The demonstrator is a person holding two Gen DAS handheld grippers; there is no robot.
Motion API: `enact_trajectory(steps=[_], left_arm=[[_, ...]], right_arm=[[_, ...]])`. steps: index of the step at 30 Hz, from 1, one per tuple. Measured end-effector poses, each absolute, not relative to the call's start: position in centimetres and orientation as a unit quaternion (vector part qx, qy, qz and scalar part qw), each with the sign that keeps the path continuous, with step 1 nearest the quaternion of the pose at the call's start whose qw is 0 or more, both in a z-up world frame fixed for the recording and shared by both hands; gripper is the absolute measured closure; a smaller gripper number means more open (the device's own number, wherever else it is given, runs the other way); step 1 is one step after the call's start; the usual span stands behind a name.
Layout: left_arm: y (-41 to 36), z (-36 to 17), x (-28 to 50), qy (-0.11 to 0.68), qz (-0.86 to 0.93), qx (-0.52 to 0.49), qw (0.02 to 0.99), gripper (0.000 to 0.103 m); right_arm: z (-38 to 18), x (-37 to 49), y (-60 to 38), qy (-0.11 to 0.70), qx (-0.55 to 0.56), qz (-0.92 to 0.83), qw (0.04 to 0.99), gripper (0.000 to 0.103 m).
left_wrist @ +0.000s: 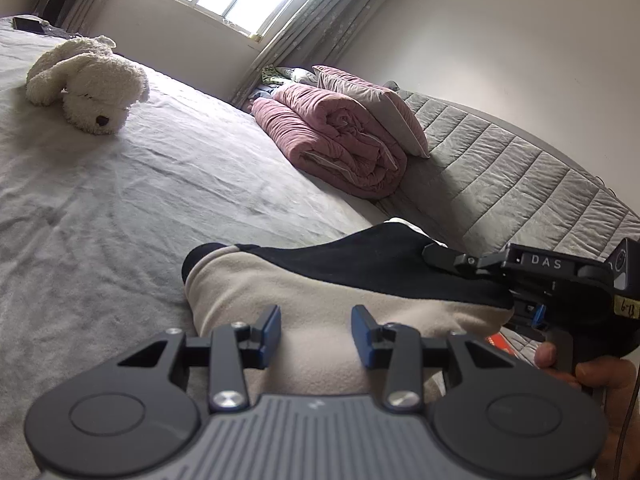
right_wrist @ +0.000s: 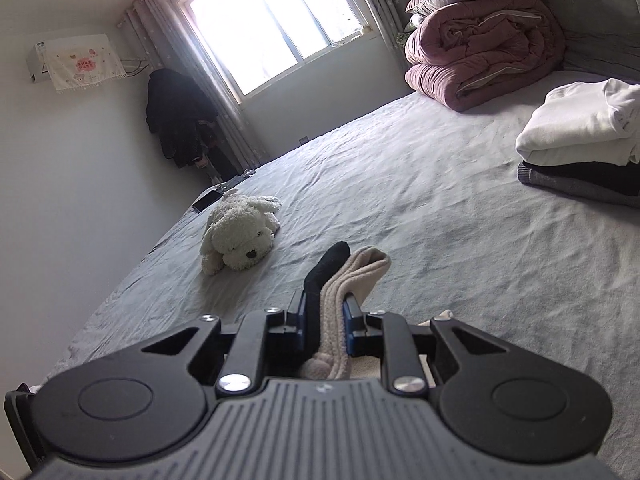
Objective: Fold clothes
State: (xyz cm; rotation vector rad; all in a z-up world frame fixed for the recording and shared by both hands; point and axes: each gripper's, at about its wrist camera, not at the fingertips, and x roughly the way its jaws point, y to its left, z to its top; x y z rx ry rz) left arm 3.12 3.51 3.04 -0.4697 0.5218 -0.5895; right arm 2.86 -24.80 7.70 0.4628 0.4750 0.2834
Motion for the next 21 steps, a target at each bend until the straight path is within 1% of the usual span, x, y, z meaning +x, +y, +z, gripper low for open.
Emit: enact_trajectory(steps=[4,9,14,18,20,21], left_arm=[[2.3,2.9,3.1,0.255,-0.293,-0.217,0.895,0.064],[1.2,2.4,3.0,0.262,-0.300,-0.195,0.896,0.064],[0.3,1.7,2.6,0.262,-0.306,-0.163,0.901,0.064],[-0.4,1.6,2.3,0.252,-0.310,-0.130,0.908,0.064],[-0.4,1.7,2.2,0.249,-0.310,-0.122,0.909,0.064],[-0.4,1.8,2.2,0.248,-0.310,-0.119,0.910,0.064]], right_arm=[[7.0,2.6,-26.3,0.235,0.236,0.136,0.933,0.082],[5.0,2.8,-27.6,0.257,0.238,0.123,0.928,0.082],[2.6,3.0,-27.9,0.289,0.211,0.107,0.928,0.082],[1.8,2.5,-27.7,0.294,0.181,0.101,0.933,0.082],[1.8,2.4,-27.7,0.291,0.173,0.097,0.936,0.078],[2.0,2.2,-27.6,0.288,0.166,0.094,0.938,0.074]])
